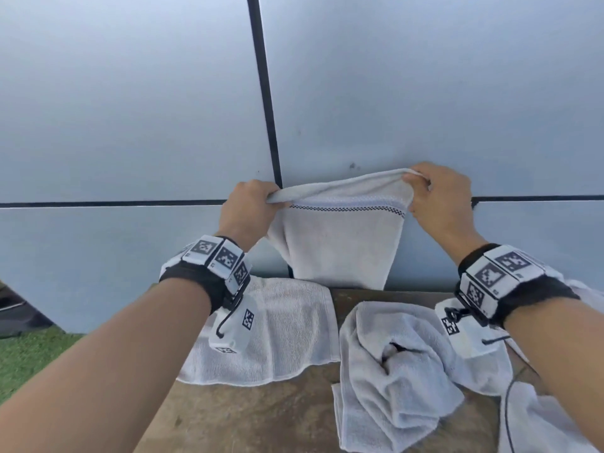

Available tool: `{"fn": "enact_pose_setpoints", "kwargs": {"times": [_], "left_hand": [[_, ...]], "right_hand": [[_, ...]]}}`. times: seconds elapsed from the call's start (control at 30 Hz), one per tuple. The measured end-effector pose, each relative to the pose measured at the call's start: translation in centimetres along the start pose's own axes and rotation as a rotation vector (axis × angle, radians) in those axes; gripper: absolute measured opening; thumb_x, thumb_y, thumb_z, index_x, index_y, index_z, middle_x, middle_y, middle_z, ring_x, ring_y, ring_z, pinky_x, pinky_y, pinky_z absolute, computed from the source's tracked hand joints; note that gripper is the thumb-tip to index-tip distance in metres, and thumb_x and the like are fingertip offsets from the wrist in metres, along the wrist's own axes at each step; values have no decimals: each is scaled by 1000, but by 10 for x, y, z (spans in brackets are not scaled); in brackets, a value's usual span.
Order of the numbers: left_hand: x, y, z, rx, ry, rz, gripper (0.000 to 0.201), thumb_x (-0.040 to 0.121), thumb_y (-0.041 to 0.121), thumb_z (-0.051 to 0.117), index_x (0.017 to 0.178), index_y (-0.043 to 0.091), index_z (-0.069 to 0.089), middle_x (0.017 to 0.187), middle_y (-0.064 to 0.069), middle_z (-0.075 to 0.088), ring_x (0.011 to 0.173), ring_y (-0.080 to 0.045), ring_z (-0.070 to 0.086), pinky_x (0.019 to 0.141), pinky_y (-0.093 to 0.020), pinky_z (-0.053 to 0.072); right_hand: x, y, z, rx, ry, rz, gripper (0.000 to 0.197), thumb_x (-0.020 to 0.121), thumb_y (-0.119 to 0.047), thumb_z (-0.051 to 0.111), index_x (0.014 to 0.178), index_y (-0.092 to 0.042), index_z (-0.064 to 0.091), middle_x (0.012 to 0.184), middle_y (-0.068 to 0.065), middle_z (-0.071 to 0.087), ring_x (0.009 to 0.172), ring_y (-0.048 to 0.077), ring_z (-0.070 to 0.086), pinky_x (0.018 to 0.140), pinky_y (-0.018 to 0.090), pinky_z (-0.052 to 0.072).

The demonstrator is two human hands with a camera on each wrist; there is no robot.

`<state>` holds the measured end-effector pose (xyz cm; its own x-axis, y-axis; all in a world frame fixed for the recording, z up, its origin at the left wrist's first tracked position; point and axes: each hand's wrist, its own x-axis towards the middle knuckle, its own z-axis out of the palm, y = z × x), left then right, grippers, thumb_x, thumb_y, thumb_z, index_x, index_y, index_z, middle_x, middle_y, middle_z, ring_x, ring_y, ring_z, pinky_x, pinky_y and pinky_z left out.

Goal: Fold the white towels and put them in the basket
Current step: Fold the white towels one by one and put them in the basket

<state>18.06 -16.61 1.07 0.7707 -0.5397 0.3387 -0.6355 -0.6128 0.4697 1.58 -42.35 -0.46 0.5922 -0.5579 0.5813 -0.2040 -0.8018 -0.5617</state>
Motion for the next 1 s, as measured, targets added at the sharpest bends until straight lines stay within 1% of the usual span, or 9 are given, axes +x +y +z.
{"fn": "enact_pose_setpoints", "kwargs": {"times": [0.13, 0.23, 0.33, 0.43, 0.53, 0.6, 0.67, 0.8, 1.0], "left_hand": [[4, -1, -7, 38, -14, 24, 28, 88, 35, 71, 66, 20, 63, 57, -4, 54, 59, -28, 50, 55, -30, 38], [-1, 4, -15, 99, 1, 9, 31, 88, 43, 71, 69, 20, 62, 59, -4, 53, 62, -29, 52, 57, -30, 37], [-4, 11, -27, 215, 34, -32, 24, 89, 46, 69, 79, 24, 67, 72, -7, 59, 71, -34, 56, 64, -33, 43], [-7, 18, -39, 231, -14, -79, 9, 92, 27, 65, 88, 23, 72, 73, -8, 65, 70, -35, 67, 69, -37, 54], [-11, 14, -44, -53, -95, -116, 15, 85, 1, 62, 79, 11, 72, 66, -11, 65, 70, -38, 73, 64, -38, 59], [-16, 12, -46, -232, -28, -99, 16, 80, -6, 66, 80, 8, 73, 71, -14, 68, 78, -38, 71, 73, -43, 61], [-25, 15, -47, -307, 55, -76, 13, 85, -1, 69, 86, 10, 75, 73, -7, 67, 68, -24, 63, 68, -29, 55], [-43, 14, -46, -196, -59, -80, 8, 89, 4, 68, 89, 8, 75, 65, -2, 58, 56, -12, 47, 45, -8, 33], [-66, 15, -62, -217, -98, -100, 2, 82, 3, 76, 84, 4, 74, 66, -11, 68, 57, -14, 58, 45, -10, 37]], "right_hand": [[-2, -3, -9, 209, -89, 169, 22, 99, -13, 55, 82, -2, 61, 75, 23, 62, 52, 20, 71, 57, 43, 61], [-4, -5, -15, 272, -81, 160, 20, 98, -9, 56, 82, 1, 61, 74, 17, 63, 64, 22, 74, 67, 47, 62], [-9, -11, -23, 320, -60, 155, 17, 97, -5, 57, 82, -1, 62, 71, 4, 57, 76, 26, 73, 73, 37, 62], [-12, -14, -30, 344, -55, 150, 15, 97, -5, 57, 85, 0, 64, 73, 1, 60, 78, 23, 72, 80, 42, 61], [-18, -16, -39, 284, -79, 160, 12, 94, -9, 62, 86, -3, 67, 76, 5, 65, 76, 20, 68, 83, 46, 58], [-23, -20, -46, 307, -22, 152, 14, 95, -12, 62, 87, -3, 67, 81, 9, 68, 76, 14, 68, 79, 32, 57], [-30, -26, -53, 279, -4, 136, 16, 97, -15, 60, 86, -4, 65, 79, 5, 65, 67, 3, 60, 64, 13, 46], [-43, -24, -61, 171, -136, 157, 20, 96, -18, 61, 80, -6, 63, 66, 1, 55, 59, 16, 45, 56, 29, 35], [-64, -20, -75, 95, -135, 155, 18, 95, -21, 61, 82, -11, 67, 68, 3, 62, 70, 27, 60, 67, 37, 45]]}}
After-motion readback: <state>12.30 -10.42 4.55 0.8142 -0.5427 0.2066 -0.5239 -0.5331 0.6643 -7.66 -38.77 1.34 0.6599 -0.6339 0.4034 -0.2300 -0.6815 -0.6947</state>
